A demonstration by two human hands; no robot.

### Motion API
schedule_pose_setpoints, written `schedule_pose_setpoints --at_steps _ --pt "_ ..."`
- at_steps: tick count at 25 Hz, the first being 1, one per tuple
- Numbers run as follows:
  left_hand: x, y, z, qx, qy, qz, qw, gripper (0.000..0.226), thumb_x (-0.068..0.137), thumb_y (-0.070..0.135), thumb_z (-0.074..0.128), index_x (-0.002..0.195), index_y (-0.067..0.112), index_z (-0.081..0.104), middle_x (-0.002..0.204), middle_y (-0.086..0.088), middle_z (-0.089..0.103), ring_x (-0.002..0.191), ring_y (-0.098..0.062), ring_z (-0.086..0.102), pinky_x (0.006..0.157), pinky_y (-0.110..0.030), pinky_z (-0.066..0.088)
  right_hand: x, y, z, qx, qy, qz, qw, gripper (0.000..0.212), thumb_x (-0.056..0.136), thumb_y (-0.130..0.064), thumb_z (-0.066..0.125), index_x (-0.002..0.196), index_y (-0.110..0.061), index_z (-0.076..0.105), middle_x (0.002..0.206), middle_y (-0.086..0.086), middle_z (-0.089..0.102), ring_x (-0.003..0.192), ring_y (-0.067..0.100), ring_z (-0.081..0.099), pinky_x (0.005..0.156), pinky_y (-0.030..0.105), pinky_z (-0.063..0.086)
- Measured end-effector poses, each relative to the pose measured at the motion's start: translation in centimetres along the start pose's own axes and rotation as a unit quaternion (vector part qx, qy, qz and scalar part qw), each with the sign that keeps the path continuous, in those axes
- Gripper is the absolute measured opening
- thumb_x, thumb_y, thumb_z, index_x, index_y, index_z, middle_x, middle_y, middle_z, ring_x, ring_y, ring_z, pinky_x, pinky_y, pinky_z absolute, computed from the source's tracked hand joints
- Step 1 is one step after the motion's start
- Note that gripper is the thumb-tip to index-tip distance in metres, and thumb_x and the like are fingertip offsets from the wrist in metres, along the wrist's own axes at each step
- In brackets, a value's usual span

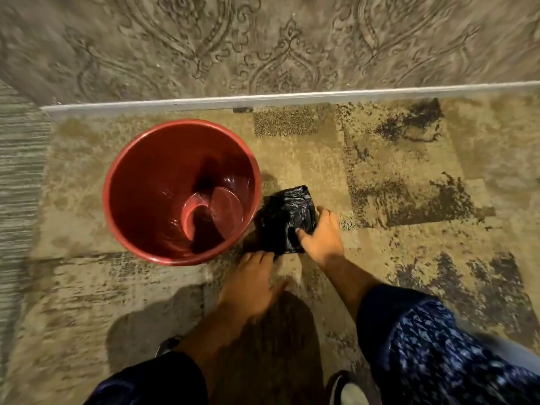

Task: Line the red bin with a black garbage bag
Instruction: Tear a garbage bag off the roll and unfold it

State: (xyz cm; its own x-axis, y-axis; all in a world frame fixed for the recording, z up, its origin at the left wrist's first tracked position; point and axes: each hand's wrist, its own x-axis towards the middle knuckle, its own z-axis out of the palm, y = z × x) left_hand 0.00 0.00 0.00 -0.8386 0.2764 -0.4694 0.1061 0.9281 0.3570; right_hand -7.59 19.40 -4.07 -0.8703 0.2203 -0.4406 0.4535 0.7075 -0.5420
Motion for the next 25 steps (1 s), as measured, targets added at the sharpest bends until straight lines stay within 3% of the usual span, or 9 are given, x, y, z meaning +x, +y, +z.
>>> schedule_pose_setpoints --at_steps 3,5,10,13,16,19,22,25 --pt "2.9 -2.4 2.7 -0.015 -0.002 -0.058 0.998 0.067 0.096 0.069 0.045 0.148 0.026 0.048 0.143 -0.002 0.060 0.129 -0.029 0.061 0.097 -0.043 0.052 2.5 0.5 2.7 -0.067 -0.008 -0.001 0.998 0.071 0.089 -0.037 0.079 0.147 -0.011 0.050 0.147 0.014 0.053 0.139 0.036 0.050 0.116 0.047 0.046" --pt "4.5 -3.7 3.8 -0.064 -0.040 -0.101 0.992 0.060 0.095 0.065 0.052 0.142 0.028 0.053 0.135 -0.004 0.066 0.120 -0.032 0.067 0.092 -0.043 0.053 3.9 0.5 4.1 -0.117 -0.032 0.008 0.993 0.065 0.090 -0.039 0.078 0.144 -0.011 0.054 0.144 0.015 0.057 0.136 0.038 0.055 0.111 0.047 0.050" --pt "6.9 -4.0 5.2 -0.247 -0.080 -0.146 0.955 0.047 0.091 0.052 0.071 0.126 0.022 0.064 0.120 -0.003 0.075 0.109 -0.026 0.070 0.098 -0.043 0.056 5.4 0.9 5.9 -0.221 -0.038 0.012 0.974 0.050 0.094 -0.043 0.075 0.129 -0.010 0.063 0.126 0.016 0.072 0.118 0.038 0.070 0.091 0.042 0.057" --pt "7.0 -3.3 5.1 -0.260 -0.090 -0.142 0.951 0.056 0.083 0.063 0.067 0.128 0.029 0.064 0.117 0.006 0.073 0.106 -0.019 0.069 0.096 -0.044 0.057 5.9 1.1 6.5 -0.251 -0.055 0.014 0.966 0.026 0.099 -0.025 0.070 0.120 -0.009 0.072 0.118 0.016 0.077 0.109 0.036 0.075 0.085 0.041 0.060" --pt "7.2 -4.2 4.8 -0.296 -0.101 -0.162 0.936 0.052 0.088 0.054 0.071 0.133 0.030 0.062 0.121 0.010 0.071 0.110 -0.015 0.067 0.097 -0.040 0.056 6.5 0.9 6.6 -0.255 -0.078 0.021 0.963 0.024 0.100 -0.011 0.062 0.119 -0.008 0.075 0.118 0.018 0.078 0.110 0.036 0.076 0.086 0.042 0.061" --pt "7.5 -5.0 4.3 -0.350 -0.079 -0.179 0.916 0.048 0.094 0.042 0.073 0.136 0.024 0.061 0.120 0.007 0.069 0.110 -0.015 0.064 0.095 -0.034 0.051 7.2 -0.2 6.0 -0.205 -0.079 0.019 0.975 0.028 0.095 -0.014 0.061 0.118 -0.007 0.074 0.118 0.019 0.076 0.109 0.039 0.074 0.088 0.044 0.061" --pt "7.5 -4.7 3.6 -0.402 -0.055 -0.188 0.894 0.049 0.098 0.036 0.071 0.141 0.019 0.058 0.137 -0.001 0.066 0.116 -0.017 0.061 0.099 -0.032 0.048 8.3 -1.8 3.9 -0.149 -0.076 0.032 0.985 0.025 0.089 -0.019 0.062 0.109 -0.009 0.074 0.105 0.015 0.077 0.097 0.036 0.075 0.085 0.041 0.064" --pt "8.0 -3.8 3.1 -0.440 -0.052 -0.177 0.879 0.070 0.099 0.038 0.069 0.159 0.019 0.038 0.160 -0.007 0.048 0.143 -0.024 0.050 0.116 -0.040 0.042 9.7 -3.6 -0.2 -0.078 -0.092 0.031 0.992 0.010 0.090 -0.015 0.064 0.091 -0.007 0.070 0.083 0.010 0.073 0.067 0.021 0.073 0.056 0.030 0.060"
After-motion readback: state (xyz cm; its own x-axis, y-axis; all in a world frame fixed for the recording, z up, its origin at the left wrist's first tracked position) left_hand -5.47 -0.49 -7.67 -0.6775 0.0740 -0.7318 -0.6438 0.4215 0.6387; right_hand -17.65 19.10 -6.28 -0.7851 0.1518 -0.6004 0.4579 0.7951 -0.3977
